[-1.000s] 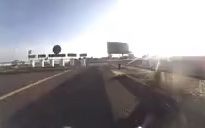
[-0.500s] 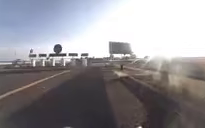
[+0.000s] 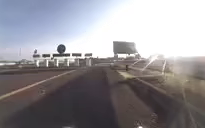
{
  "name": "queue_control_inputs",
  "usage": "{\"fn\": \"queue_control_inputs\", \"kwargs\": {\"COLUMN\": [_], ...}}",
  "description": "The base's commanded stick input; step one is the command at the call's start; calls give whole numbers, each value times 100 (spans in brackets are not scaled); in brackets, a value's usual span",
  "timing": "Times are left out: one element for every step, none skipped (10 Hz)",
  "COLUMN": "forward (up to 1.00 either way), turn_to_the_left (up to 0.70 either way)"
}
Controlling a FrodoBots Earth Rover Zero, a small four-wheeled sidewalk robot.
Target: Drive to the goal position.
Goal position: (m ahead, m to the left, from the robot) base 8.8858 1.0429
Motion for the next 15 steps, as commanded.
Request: {"fn": "queue_control_inputs", "kwargs": {"forward": [50,50,50,50,50,50,50,50,50,50,50,50,50,50,50], "turn_to_the_left": [0,0,0,0,0,0,0,0,0,0,0,0,0,0,0]}}
